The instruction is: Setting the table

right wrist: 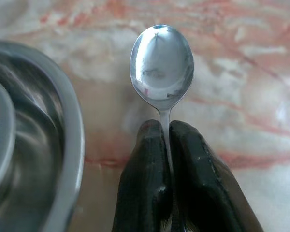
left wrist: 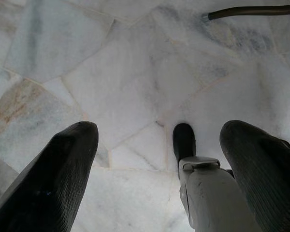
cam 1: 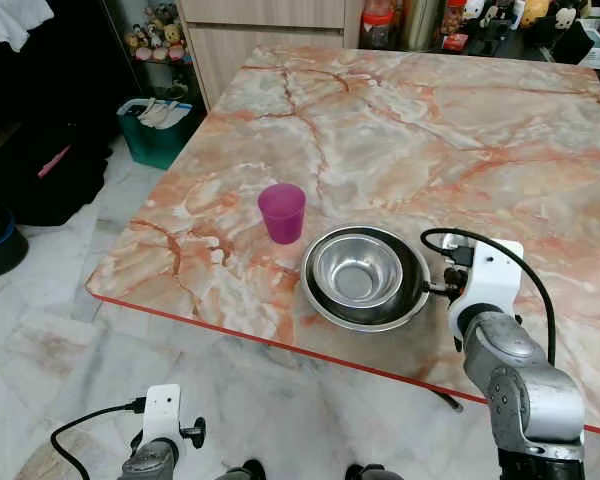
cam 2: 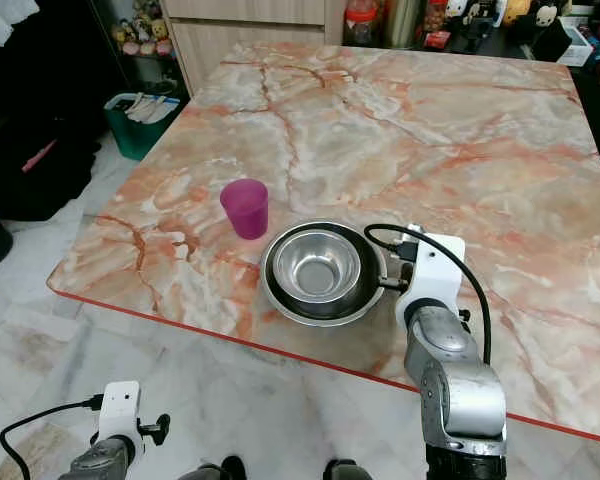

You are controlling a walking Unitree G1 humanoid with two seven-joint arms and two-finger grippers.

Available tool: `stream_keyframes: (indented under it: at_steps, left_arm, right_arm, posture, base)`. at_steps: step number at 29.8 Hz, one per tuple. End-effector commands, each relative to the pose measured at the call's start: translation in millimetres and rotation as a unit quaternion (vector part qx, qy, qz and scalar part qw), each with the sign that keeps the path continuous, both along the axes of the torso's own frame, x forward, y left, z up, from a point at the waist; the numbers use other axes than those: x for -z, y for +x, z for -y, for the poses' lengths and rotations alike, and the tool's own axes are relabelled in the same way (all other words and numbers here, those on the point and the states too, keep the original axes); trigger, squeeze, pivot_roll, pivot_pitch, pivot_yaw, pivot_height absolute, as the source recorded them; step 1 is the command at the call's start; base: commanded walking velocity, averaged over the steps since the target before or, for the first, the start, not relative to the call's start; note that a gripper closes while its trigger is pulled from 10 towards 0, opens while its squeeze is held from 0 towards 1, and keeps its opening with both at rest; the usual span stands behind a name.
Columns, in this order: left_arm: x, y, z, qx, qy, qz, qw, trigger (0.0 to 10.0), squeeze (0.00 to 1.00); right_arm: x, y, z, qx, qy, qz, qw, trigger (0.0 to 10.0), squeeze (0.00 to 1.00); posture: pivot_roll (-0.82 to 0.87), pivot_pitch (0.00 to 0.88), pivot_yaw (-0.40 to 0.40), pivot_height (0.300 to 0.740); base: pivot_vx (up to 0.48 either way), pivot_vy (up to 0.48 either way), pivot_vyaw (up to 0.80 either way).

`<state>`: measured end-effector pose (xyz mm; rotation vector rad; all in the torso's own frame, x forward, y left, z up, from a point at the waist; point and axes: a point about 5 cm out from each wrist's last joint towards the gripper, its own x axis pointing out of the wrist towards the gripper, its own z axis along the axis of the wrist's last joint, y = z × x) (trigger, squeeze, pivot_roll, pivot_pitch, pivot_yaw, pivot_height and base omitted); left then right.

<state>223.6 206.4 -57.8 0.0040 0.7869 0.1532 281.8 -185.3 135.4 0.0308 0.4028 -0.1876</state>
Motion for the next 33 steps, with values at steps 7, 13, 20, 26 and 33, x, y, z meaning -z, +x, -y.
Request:
stream_keyframes:
  at_steps: [7, 13, 20, 26, 33]
  left_arm:
    - [6, -9.6, -3.8, -0.006, 0.001, -0.021, 1.000, 10.0, 0.00]
    - [7, -12.5, -6.7, -0.007, 0.002, -0.025, 1.000, 10.0, 0.00]
    - [8, -14.3, -6.2, -0.008, 0.001, -0.030, 1.000, 10.0, 0.00]
    - [9, -15.1, -6.6, -0.009, 0.001, -0.032, 0.999, 10.0, 0.00]
    - [9, -16.9, -9.2, -0.011, 0.001, -0.035, 0.999, 10.0, 0.00]
  right_arm:
    - [9, 2.5, -2.9, -0.015, 0.008, -0.002, 1.000, 10.0, 0.00]
    - [13, 3.6, -3.2, -0.016, 0.009, -0.003, 1.000, 10.0, 0.00]
    - [15, 4.5, -2.9, -0.018, 0.009, -0.001, 1.000, 10.0, 0.14]
    - [15, 6.0, -3.8, -0.019, 0.009, 0.001, 1.000, 10.0, 0.89]
    - [13, 7.5, -4.4, -0.022, 0.009, 0.005, 1.000, 10.0, 0.98]
  posture:
    - [-0.13, 0.197, 0.062, 0.740]
    - [-0.12, 0.196, 0.063, 0.740]
    - [-0.13, 0.195, 0.062, 0.740]
    - [-0.12, 0.196, 0.061, 0.740]
    - [-0.12, 0.195, 0.060, 0.740]
  base:
    - [0.000, 0.000, 0.00]
    - [0.000, 0.000, 0.00]
    - [0.000, 0.000, 0.00]
    - [0.000, 0.000, 0.00]
    - [0.000, 0.000, 0.00]
